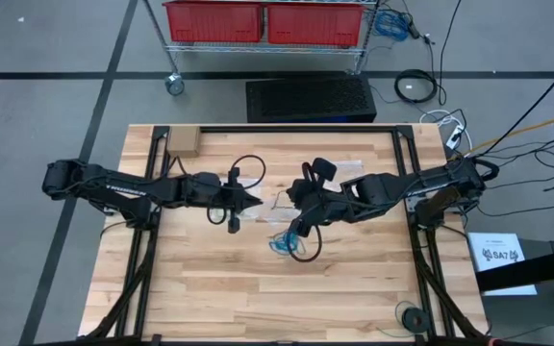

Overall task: Sort rubber bands
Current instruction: Put the blue rubber band in the transparent zip bag

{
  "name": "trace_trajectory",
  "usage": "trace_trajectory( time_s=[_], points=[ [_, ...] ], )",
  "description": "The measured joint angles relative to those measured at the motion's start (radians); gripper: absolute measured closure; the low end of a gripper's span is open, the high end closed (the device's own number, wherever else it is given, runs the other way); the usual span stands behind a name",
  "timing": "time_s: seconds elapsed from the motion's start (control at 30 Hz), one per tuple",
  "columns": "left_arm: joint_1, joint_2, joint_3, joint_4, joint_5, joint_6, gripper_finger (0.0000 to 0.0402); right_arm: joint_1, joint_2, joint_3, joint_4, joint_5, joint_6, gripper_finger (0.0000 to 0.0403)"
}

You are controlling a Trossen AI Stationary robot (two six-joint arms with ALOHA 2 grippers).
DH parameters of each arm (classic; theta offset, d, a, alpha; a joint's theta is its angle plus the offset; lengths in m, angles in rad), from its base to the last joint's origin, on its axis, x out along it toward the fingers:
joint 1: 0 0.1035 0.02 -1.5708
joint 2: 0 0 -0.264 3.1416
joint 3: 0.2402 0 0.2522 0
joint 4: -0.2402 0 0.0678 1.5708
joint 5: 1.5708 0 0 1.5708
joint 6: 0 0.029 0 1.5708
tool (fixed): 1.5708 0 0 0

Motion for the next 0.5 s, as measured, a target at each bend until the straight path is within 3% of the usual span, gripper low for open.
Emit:
trace_trajectory(
  time_s=[0.5],
  points=[
    [0.0,0.0,0.0,0.0,0.0,-0.002,0.0402,-0.014,0.021,0.0,0.005,-0.012,0.013,0.0403]
  ],
)
